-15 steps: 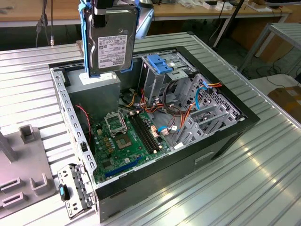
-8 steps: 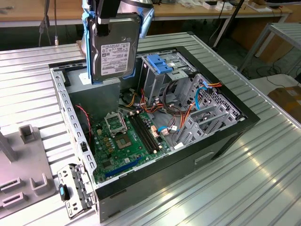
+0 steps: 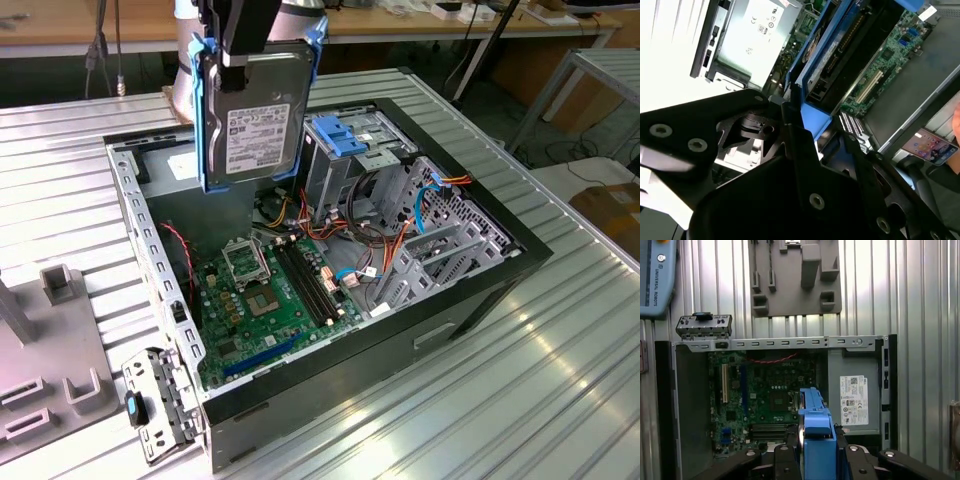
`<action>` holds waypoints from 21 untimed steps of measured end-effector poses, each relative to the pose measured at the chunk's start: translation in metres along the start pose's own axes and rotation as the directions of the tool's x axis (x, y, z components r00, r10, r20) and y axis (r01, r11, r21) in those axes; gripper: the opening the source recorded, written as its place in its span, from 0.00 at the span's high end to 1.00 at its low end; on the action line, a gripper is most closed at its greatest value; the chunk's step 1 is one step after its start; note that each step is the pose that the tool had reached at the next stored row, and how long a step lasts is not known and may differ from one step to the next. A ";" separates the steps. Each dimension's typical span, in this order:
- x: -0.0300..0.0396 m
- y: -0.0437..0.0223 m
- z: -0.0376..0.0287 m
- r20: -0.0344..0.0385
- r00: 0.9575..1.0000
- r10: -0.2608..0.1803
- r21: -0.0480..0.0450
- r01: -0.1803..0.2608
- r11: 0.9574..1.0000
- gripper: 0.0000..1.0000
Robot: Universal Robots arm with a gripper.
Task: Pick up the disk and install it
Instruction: 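Pick up the disk, then insert the disk into the insertion slot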
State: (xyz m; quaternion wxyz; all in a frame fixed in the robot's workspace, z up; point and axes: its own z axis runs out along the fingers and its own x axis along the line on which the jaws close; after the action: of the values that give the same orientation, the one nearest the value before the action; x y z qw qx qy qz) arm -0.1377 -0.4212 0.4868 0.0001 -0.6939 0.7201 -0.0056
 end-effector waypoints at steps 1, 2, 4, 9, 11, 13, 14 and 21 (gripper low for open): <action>0.0018 -0.0002 0.0001 0.000 1.000 0.000 0.000 0.000 1.000 0.63; 0.0054 -0.0006 0.0002 -0.001 1.000 0.001 0.000 -0.001 1.000 0.63; 0.0094 -0.0010 0.0003 -0.002 1.000 0.002 0.000 -0.002 1.000 0.63; 0.0118 -0.0045 0.0007 -0.004 1.000 0.003 0.000 -0.003 1.000 0.63; 0.0117 -0.0052 0.0007 -0.004 1.000 0.003 0.000 -0.003 1.000 0.63; 0.0117 -0.0053 0.0007 -0.004 1.000 0.003 0.000 -0.003 1.000 0.63; 0.0117 -0.0053 0.0007 -0.004 1.000 0.003 0.000 -0.003 1.000 0.63; 0.0117 -0.0059 0.0007 -0.004 1.000 0.003 0.000 -0.003 1.000 0.63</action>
State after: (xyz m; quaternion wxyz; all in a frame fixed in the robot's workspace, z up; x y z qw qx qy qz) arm -0.1322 -0.4332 0.4863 -0.0014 -0.6928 0.7211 -0.0072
